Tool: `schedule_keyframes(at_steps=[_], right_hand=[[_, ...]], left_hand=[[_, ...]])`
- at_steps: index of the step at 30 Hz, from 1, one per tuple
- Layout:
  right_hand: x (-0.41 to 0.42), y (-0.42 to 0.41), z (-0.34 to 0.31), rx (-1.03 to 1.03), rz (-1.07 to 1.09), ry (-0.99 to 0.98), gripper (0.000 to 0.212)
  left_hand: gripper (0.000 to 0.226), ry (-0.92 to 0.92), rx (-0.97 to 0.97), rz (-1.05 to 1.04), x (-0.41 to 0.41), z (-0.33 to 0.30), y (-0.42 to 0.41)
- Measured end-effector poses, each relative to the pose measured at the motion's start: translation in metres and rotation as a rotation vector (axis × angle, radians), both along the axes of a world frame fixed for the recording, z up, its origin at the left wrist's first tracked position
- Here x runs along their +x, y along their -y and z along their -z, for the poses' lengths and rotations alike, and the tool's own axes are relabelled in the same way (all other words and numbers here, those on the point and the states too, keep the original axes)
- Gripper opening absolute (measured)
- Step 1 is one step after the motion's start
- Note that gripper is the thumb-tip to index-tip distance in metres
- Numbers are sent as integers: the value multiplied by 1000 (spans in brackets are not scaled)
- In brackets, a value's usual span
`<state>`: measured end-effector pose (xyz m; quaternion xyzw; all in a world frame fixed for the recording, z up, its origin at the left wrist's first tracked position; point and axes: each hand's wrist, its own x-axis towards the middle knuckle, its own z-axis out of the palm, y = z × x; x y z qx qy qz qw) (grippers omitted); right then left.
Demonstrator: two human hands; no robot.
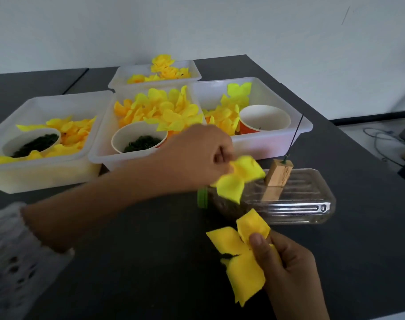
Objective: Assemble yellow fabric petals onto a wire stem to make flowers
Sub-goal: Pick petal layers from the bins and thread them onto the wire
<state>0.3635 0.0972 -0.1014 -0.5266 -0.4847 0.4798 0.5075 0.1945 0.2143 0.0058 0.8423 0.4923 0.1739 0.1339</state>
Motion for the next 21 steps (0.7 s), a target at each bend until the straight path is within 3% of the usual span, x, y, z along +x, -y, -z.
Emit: schedule_keyframes(at_steps=[3, 7, 10, 15, 21], right_hand=[[5, 7, 5, -53, 44, -34, 30], [9, 10, 8, -216, 61, -186, 22], [12, 10, 6, -298, -39, -266, 22], [19, 6, -1, -421, -178, -480, 38], [18, 6, -4, -449, -177, -540, 18]], left_hand=[[14, 104, 190, -153, -1, -14, -39], [5, -15, 473, -308, 9, -18, -87], [12, -140, 493, -338, 24, -8, -113], [30, -361, 327, -244, 24, 21, -123], [26, 119, 397, -83, -12, 3, -66]])
